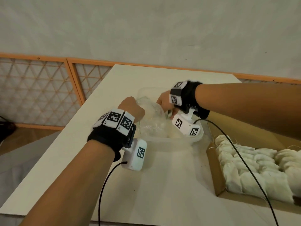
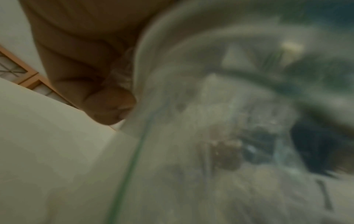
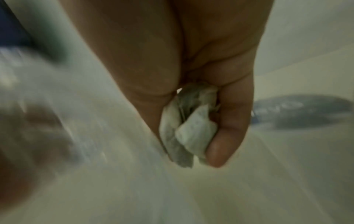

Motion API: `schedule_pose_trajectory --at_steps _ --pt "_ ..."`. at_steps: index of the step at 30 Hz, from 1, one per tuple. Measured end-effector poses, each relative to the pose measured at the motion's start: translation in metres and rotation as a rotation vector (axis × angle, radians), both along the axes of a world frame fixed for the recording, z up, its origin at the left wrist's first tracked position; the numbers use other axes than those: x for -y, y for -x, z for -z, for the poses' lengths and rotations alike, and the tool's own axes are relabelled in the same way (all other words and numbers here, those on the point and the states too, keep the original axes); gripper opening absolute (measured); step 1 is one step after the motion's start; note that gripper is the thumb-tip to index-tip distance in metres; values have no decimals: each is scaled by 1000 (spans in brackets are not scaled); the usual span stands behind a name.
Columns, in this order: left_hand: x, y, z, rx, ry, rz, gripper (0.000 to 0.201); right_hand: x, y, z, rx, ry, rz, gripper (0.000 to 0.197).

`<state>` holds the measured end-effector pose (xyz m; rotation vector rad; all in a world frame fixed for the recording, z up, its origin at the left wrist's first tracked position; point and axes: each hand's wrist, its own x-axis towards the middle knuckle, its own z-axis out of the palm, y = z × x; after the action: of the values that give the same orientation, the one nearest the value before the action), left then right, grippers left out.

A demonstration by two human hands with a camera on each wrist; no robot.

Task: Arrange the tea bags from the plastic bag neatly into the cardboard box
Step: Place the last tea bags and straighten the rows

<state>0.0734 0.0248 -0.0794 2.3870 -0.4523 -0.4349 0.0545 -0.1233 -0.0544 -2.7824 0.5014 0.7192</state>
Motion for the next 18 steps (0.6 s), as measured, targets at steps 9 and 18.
schedule_pose_trajectory --at_steps 9,18 --pt "-7 11 -36 88 -35 -6 121 28 89 -82 329 -626 221 18" --pt "43 123 -83 -450 855 144 32 57 213 -67 478 -692 279 14"
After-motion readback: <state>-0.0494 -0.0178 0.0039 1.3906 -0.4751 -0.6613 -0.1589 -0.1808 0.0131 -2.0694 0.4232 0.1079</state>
